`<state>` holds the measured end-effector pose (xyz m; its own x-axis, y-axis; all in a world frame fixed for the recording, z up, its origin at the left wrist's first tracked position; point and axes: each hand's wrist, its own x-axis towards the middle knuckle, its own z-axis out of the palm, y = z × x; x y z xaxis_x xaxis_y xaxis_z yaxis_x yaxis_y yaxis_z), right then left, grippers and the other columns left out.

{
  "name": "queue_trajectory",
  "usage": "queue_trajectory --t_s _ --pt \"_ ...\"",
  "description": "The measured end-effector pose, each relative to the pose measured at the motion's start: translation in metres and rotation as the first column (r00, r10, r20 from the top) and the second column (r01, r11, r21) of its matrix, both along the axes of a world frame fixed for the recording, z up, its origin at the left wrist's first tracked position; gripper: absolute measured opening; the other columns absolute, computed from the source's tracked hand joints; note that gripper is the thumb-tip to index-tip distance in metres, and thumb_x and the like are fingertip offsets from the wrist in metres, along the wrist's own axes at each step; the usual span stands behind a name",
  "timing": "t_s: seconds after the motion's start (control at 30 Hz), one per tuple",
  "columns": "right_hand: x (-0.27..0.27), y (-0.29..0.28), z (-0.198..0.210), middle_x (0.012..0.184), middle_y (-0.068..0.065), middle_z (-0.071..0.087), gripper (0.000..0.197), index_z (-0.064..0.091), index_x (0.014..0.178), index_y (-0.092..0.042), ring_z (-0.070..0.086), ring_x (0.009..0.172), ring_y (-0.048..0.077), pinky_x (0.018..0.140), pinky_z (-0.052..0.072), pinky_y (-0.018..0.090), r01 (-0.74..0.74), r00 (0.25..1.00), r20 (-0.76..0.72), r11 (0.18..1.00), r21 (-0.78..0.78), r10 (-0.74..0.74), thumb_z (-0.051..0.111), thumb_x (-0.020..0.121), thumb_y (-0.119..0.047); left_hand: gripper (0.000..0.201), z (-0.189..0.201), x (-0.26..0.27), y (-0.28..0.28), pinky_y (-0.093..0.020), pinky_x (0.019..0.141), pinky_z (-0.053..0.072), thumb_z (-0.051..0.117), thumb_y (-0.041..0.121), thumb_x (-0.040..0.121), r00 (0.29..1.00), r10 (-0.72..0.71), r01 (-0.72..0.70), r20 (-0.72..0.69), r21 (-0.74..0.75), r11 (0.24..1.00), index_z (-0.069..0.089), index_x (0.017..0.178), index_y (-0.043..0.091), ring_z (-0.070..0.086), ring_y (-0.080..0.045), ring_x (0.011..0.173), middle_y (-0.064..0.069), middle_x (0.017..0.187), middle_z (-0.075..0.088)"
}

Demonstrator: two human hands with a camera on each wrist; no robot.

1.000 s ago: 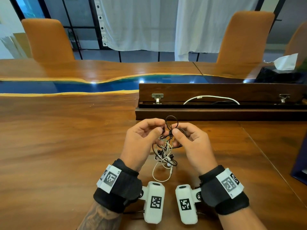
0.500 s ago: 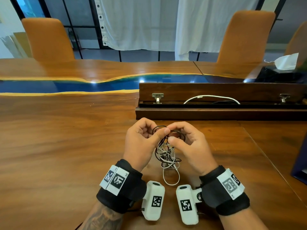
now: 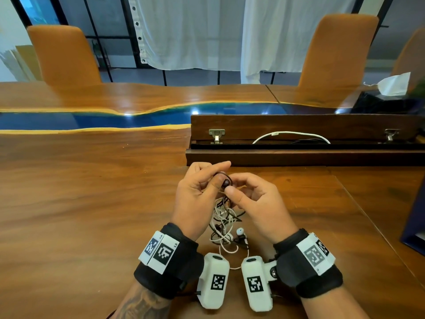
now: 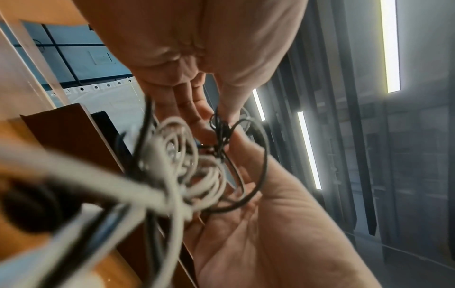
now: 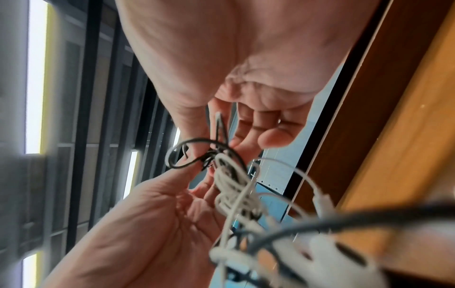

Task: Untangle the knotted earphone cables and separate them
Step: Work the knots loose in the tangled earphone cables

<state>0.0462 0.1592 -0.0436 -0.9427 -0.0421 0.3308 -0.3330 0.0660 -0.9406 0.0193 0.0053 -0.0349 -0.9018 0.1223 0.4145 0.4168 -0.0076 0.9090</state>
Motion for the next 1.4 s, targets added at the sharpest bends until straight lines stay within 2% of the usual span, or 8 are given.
queue_trajectory --t_s 0.17,0.33,0.47,0.6,0.87,1.07,1.2,1.4 --pt "-0.001 0.009 0.002 0.088 -0.009 0.067 0.015 0.069 0.101 -0.024 0.064 0.084 0.014 0.073 0.055 0.027 0.046 0.999 -0.006 0.992 0.114 -0.045 0.073 0.090 -0.015 0.025 0.002 0.003 0.001 -0.024 0.072 0.059 0.062 -0.004 0.093 1.000 0.010 -0.010 0.026 0.020 1.000 0.072 0.110 0.012 0.071 -0.017 0.093 -0.008 0.105 0.068" --pt "-0.001 0.009 0.000 0.091 0.001 0.065 0.010 0.064 0.094 -0.022 0.063 0.084 0.026 0.074 0.057 0.049 0.131 0.991 -0.037 0.982 0.135 -0.127 0.073 0.091 -0.018 0.011 0.002 0.001 -0.001 -0.027 0.069 0.060 0.071 0.005 0.089 0.997 0.037 -0.040 0.075 0.039 0.998 0.075 0.095 0.014 0.072 -0.013 0.084 0.003 0.087 0.074" --pt "-0.001 0.008 0.002 0.090 0.002 0.069 0.024 0.064 0.115 -0.029 0.068 0.087 0.020 0.077 0.060 0.034 0.091 0.995 0.020 0.985 0.146 -0.095 0.066 0.096 -0.014 0.014 0.001 0.003 -0.001 -0.015 0.064 0.050 0.073 0.005 0.087 0.999 -0.001 0.002 0.035 -0.024 1.000 0.079 0.096 0.014 0.068 -0.002 0.078 0.007 0.086 0.077" --pt "0.000 0.006 0.003 0.099 -0.014 0.073 0.031 0.072 0.105 -0.033 0.068 0.098 0.002 0.083 0.054 0.018 0.112 0.994 -0.003 0.982 0.156 -0.112 0.058 0.099 -0.006 0.016 -0.001 0.004 0.003 -0.015 0.065 0.052 0.072 0.001 0.088 0.997 -0.058 0.058 0.053 -0.002 0.998 0.078 0.101 0.008 0.071 -0.006 0.083 0.001 0.090 0.078" --pt "-0.004 0.012 0.001 0.093 -0.007 0.072 0.021 0.073 0.110 -0.024 0.067 0.080 0.008 0.066 0.051 0.017 0.300 0.954 -0.016 0.954 0.021 -0.300 0.061 0.099 -0.036 0.013 0.000 0.001 -0.001 -0.028 0.067 0.061 0.061 0.001 0.096 0.991 -0.051 0.046 0.125 0.039 0.998 0.070 0.100 0.009 0.074 -0.018 0.091 -0.006 0.096 0.075" --pt "-0.011 0.018 -0.007 0.080 0.007 0.067 0.010 0.068 0.090 -0.024 0.066 0.077 0.026 0.070 0.057 0.033 0.420 0.907 -0.012 0.907 -0.014 -0.420 0.071 0.092 -0.014 0.019 0.003 -0.003 -0.006 -0.045 0.074 0.059 0.048 0.008 0.098 0.969 -0.053 0.034 0.242 0.082 0.996 0.065 0.092 0.003 0.072 -0.027 0.094 -0.018 0.097 0.071" --pt "-0.006 0.009 0.001 0.087 0.007 0.074 0.016 0.072 0.102 -0.018 0.073 0.087 0.022 0.077 0.060 0.031 0.261 0.965 0.037 0.955 -0.143 -0.259 0.057 0.101 -0.013 0.028 0.000 -0.003 -0.006 -0.035 0.080 0.059 0.064 0.036 0.091 0.960 -0.096 0.131 0.262 -0.119 0.984 0.066 0.115 0.023 0.068 -0.014 0.100 0.002 0.109 0.070" --pt "-0.004 0.006 0.006 0.088 0.003 0.074 0.015 0.064 0.107 -0.017 0.073 0.089 0.022 0.079 0.061 0.033 0.249 0.968 0.005 0.953 -0.173 -0.252 0.053 0.102 -0.008 0.025 -0.005 0.000 -0.003 -0.021 0.086 0.054 0.073 0.006 0.089 0.974 -0.123 0.170 0.192 -0.250 0.953 0.071 0.113 0.015 0.068 -0.009 0.093 0.001 0.102 0.074"
